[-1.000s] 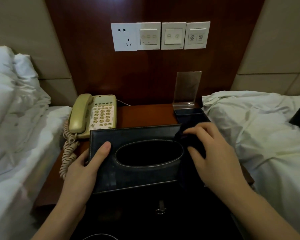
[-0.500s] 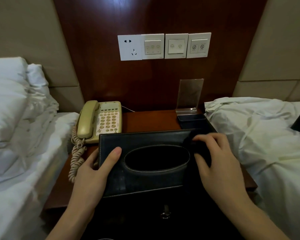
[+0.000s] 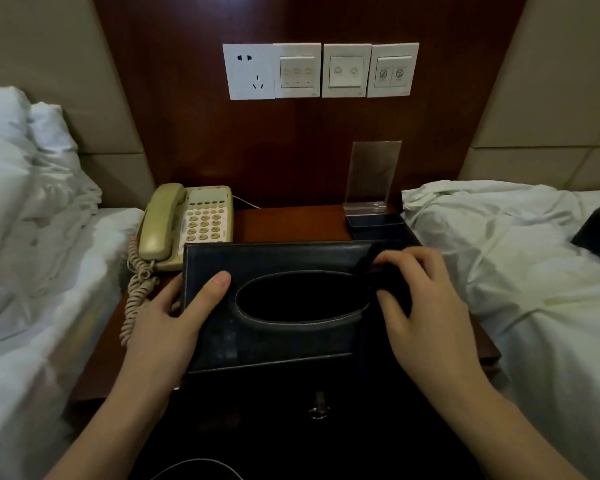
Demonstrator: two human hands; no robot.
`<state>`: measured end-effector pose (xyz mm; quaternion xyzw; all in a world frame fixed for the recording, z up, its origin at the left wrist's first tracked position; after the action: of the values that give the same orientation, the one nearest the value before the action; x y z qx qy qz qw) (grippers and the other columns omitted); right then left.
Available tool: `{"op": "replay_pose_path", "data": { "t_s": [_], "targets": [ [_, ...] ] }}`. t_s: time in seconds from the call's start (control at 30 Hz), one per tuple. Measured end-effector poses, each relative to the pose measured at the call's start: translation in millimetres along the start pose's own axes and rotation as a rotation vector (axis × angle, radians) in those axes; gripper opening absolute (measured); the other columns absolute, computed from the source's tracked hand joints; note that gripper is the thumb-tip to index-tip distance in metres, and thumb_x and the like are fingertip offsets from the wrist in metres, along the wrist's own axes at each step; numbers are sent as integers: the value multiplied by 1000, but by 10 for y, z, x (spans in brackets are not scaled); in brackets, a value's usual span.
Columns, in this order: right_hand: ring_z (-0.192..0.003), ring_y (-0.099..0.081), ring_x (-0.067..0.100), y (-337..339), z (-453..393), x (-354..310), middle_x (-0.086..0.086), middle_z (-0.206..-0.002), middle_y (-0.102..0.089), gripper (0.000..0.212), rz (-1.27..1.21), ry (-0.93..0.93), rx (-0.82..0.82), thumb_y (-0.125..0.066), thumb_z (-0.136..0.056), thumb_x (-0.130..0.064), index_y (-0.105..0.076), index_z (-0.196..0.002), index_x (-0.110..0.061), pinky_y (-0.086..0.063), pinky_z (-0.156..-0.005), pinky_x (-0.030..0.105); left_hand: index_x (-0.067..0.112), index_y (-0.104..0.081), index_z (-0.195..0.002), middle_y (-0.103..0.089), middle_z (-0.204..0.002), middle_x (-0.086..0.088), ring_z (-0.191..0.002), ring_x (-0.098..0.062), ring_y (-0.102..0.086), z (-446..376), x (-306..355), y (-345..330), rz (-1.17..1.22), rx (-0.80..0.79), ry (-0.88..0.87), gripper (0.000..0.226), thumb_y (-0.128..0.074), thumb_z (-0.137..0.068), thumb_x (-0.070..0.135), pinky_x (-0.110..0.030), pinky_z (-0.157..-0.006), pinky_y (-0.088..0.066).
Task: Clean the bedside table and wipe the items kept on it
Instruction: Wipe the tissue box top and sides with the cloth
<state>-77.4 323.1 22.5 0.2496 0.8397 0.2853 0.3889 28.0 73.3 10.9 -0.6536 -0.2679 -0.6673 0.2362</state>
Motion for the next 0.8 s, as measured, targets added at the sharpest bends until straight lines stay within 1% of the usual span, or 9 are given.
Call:
{"op": "replay_pose_path", "data": {
  "t_s": [0.1, 0.17, 0.23, 0.37, 0.47, 0.53, 0.63, 0.7, 0.8],
  "targets": [
    [-91, -52, 6, 23, 139, -23, -15, -119, -41, 34, 7, 15, -43, -65, -86, -21, -57, -118, -31, -50, -70, 27, 28, -74, -114, -80, -91, 13, -80, -8, -77, -16, 6, -1, 3, -5, 7, 57, -74, -65, 56, -18, -59, -57],
    [-96, -55, 11, 26, -9, -3, -13, -120, -43, 34, 17, 23, -48, -65, -87, -19, -58, -119, -29, -53, -72, 32, 27, -74, -116, -81, -92, 9, -78, -8, -77, -24, -1, 9, 5, -13, 14, 60, -75, -64, 57, -18, -59, -57],
    [-104, -55, 15, 23, -211, 11, -8, -122, -45, 34, 32, 33, -36, -64, -89, -17, -58, -120, -27, -52, -76, 33, 28, -73, -118, -81, -96, 6, -81, -9, -77, -18, 5, 11, -3, -18, 18, 66, -74, -61, 60, -23, -65, -57],
    [-106, -53, 15, -3, -142, 12, -9, -123, -44, 35, 41, 38, -49, -64, -88, -16, -56, -121, -27, -50, -77, 29, 30, -73, -106, -81, -89, 10, -80, -7, -77, 16, -12, 2, 13, -18, 31, 48, -74, -65, 55, -18, -60, -56],
    [-103, -48, 5, 11, 188, -44, -16, -122, -40, 38, 38, 47, -122, -66, -86, -18, -55, -119, -32, -44, -74, 21, 30, -74, -105, -81, -92, 9, -83, -11, -78, 23, -17, 0, 23, -22, 58, 43, -76, -69, 53, -30, -73, -58],
    [-101, -47, 1, 38, 269, -16, -19, -120, -40, 39, 51, 67, -147, -66, -84, -20, -55, -118, -35, -44, -72, 19, 29, -74, -106, -81, -94, 7, -83, -13, -78, 9, 1, 3, 10, -42, 66, 41, -76, -72, 51, -31, -74, -57],
    [-102, -54, 9, 107, 186, 121, -13, -119, -47, 38, 53, -3, -56, -66, -85, -18, -57, -119, -31, -44, -75, 24, 32, -73, -110, -81, -98, 7, -88, -15, -78, -2, 18, 10, 4, -68, 68, 46, -74, -71, 57, -34, -78, -58],
    [-102, -53, 8, 156, 180, 164, -9, -119, -52, 38, -21, -109, 35, -66, -86, -16, -54, -121, -27, -32, -77, 16, 36, -70, -116, -80, -99, 9, -90, -16, -78, 26, 8, 9, 29, -86, 88, 50, -71, -73, 63, -37, -83, -58],
    [-96, -49, 0, 170, 302, -70, -10, -115, -55, 41, -142, -81, 92, -68, -83, -18, -51, -118, -31, -31, -77, 12, 37, -68, -104, -80, -80, 11, -68, -9, -77, 90, 57, -23, 108, -108, 179, 24, -59, -92, 56, -36, -73, -56]
  ]
}}
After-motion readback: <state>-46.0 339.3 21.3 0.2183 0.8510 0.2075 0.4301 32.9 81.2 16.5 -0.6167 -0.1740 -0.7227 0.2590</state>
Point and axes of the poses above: each hand's wrist, its own z-axis away from the middle knuckle, its own y-axis out of the back of the hand, x = y × z, the point moved 1 cm from there along -z, towards the middle knuckle
